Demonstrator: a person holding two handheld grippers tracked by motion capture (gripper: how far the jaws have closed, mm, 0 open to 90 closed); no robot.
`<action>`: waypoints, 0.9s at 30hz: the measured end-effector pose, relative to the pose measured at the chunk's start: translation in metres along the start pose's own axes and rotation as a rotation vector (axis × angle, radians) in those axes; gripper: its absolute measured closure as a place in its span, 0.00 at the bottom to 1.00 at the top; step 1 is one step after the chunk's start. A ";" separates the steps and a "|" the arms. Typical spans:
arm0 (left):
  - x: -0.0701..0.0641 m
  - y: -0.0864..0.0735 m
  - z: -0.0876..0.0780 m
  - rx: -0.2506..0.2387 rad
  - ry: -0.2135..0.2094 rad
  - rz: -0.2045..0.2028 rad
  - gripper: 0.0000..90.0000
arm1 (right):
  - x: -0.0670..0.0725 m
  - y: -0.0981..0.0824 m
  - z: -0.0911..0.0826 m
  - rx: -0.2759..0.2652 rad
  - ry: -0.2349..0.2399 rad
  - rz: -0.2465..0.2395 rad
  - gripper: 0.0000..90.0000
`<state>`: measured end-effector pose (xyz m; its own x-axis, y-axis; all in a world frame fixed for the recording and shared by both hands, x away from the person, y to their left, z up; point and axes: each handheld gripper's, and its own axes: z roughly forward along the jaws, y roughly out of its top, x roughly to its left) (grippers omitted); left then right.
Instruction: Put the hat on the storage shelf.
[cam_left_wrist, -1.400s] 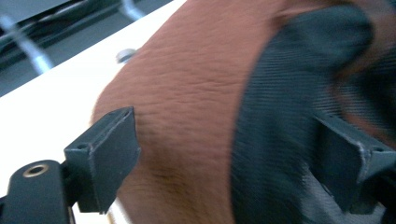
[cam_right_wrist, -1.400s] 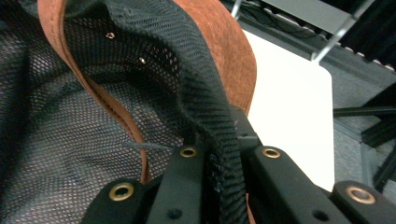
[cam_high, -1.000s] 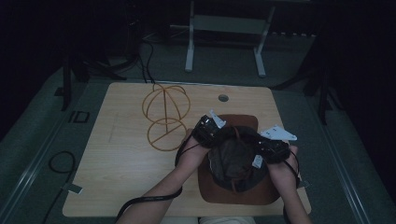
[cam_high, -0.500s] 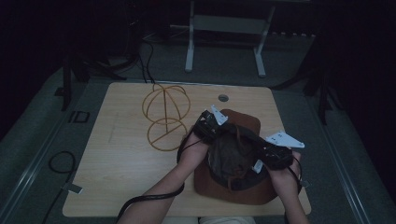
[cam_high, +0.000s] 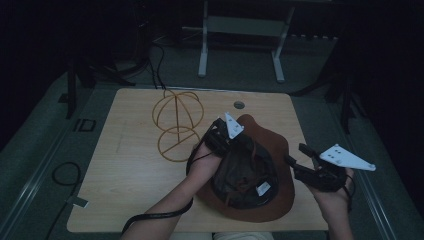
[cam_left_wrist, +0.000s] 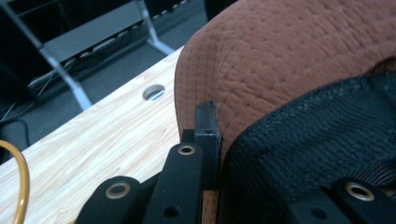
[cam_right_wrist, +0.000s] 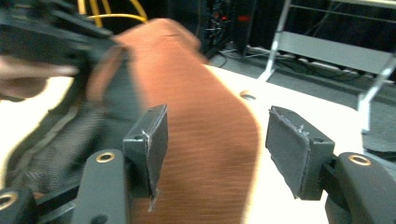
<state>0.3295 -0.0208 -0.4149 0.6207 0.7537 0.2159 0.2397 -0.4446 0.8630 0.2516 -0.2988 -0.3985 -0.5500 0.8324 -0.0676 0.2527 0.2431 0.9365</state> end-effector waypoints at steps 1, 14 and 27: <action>0.002 -0.001 -0.005 -0.014 -0.008 0.005 0.96 | -0.006 0.000 -0.003 -0.002 -0.013 0.001 0.43; 0.035 -0.037 -0.050 -0.251 -0.267 0.004 0.96 | -0.046 -0.018 0.000 0.059 -0.014 0.053 0.48; 0.035 -0.040 -0.075 -0.491 -0.380 0.113 0.96 | -0.005 -0.016 0.029 0.034 0.309 -0.005 0.48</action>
<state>0.2858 0.0602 -0.4078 0.8657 0.4505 0.2181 -0.1571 -0.1692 0.9730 0.2731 -0.2928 -0.4230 -0.7660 0.6416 0.0408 0.2729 0.2671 0.9242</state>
